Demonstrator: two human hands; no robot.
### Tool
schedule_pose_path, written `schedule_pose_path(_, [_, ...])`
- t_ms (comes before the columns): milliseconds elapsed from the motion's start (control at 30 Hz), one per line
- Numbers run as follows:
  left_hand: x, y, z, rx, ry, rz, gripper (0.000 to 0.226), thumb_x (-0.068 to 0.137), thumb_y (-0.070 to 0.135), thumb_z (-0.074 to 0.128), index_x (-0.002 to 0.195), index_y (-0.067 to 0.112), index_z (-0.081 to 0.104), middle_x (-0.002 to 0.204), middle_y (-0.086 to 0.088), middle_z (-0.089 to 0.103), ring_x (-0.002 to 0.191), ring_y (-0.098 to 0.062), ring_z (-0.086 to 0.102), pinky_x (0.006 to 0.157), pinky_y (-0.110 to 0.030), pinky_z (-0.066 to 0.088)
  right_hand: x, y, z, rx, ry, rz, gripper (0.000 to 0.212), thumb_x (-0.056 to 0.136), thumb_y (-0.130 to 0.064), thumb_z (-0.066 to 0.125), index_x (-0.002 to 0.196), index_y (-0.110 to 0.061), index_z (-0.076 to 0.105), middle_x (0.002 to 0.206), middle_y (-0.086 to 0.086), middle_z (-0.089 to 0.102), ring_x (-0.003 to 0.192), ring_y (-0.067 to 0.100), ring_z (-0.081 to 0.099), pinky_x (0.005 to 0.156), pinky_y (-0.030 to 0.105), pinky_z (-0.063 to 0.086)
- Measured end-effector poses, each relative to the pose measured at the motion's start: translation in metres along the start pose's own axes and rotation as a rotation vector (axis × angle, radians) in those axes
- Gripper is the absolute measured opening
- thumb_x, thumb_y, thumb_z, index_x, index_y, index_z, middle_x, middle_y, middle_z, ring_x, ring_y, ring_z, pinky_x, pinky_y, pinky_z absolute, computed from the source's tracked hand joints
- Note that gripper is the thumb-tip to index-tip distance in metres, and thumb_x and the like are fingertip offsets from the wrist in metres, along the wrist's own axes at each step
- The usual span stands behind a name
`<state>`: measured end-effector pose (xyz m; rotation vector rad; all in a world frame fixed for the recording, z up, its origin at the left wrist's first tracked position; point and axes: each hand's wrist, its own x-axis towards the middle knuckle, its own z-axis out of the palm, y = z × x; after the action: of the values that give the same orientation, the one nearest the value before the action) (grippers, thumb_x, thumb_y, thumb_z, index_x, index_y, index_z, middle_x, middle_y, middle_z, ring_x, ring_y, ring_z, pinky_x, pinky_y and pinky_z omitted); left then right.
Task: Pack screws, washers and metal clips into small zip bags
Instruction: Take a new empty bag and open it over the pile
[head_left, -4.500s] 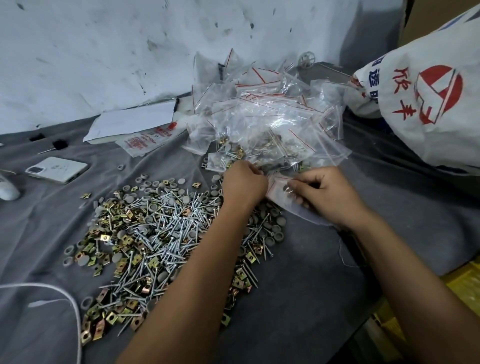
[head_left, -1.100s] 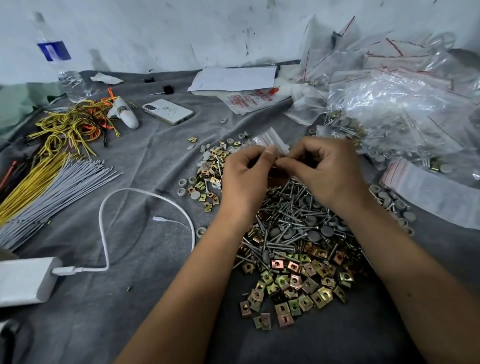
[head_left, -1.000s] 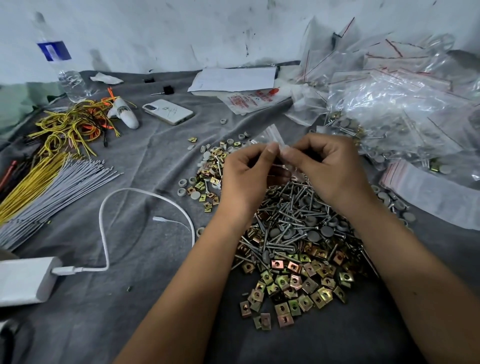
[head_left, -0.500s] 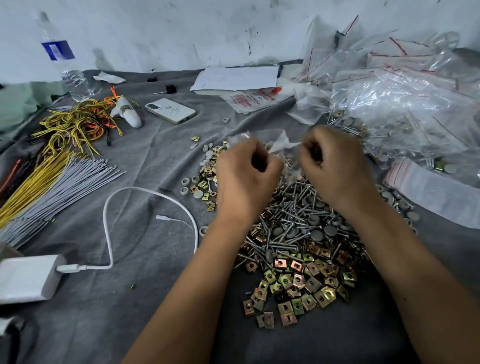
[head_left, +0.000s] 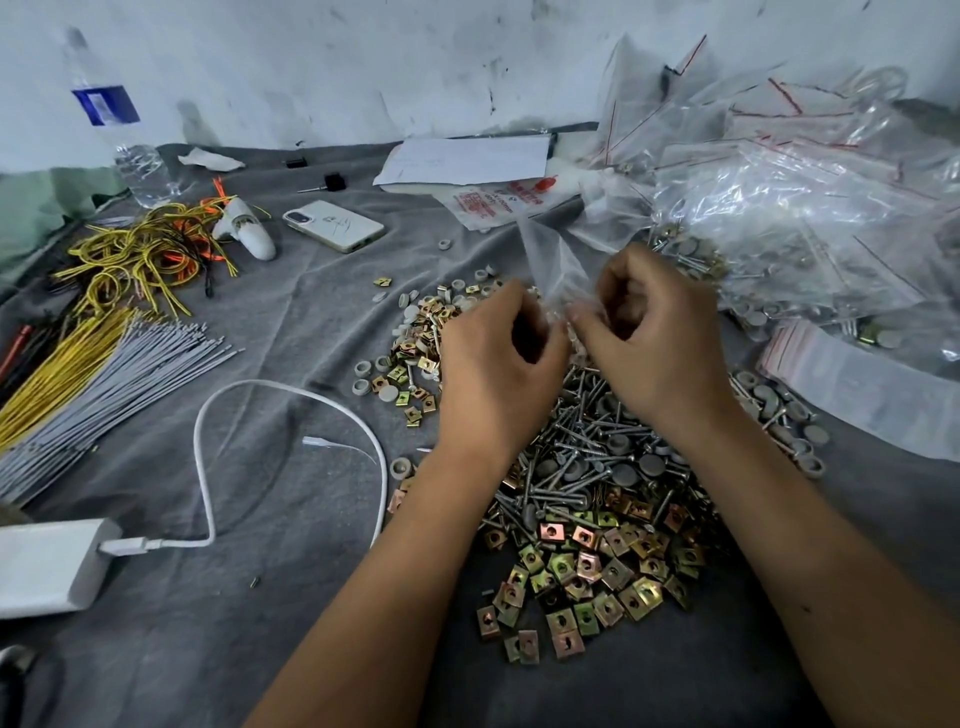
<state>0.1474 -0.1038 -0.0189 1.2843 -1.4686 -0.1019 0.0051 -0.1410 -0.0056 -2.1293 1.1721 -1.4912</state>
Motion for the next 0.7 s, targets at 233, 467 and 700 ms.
schedule_pose_path(233, [0.007,-0.001,-0.01,-0.016,0.163,0.041,0.018,0.073,0.003,0.068,0.075,0.015,0.055,0.062,0.007,0.056,0.054,-0.014,0.054,0.049,-0.03,0.045,0.009,0.013,-0.005,0.148,0.031,0.256,0.031,0.084,-0.01,0.079,0.077,-0.028,0.055,0.075,0.002,0.068,0.069,0.025,0.07,0.058,0.043,0.059])
schedule_pose_path(467, [0.018,-0.006,-0.039,0.243,0.425,-0.087,0.008,0.078,0.008,0.061,0.08,0.014,0.056,0.07,0.003,0.058,0.066,-0.018,0.056,0.059,-0.034,0.041,0.005,0.023,-0.016,-0.218,-0.443,-0.086,0.026,0.086,-0.044,0.074,0.105,-0.027,0.071,0.102,-0.013,0.065,0.096,0.004,0.05,0.082,0.017,0.035])
schedule_pose_path(700, [0.008,-0.008,-0.028,0.513,-0.074,-0.125,0.007,0.082,0.004,0.065,0.084,0.011,0.066,0.092,-0.004,0.062,0.092,-0.024,0.056,0.072,-0.039,0.049,0.009,0.026,-0.013,-0.414,-0.643,0.021,0.022,0.089,-0.044,0.072,0.106,-0.03,0.069,0.106,-0.011,0.05,0.114,0.019,0.043,0.096,0.039,0.038])
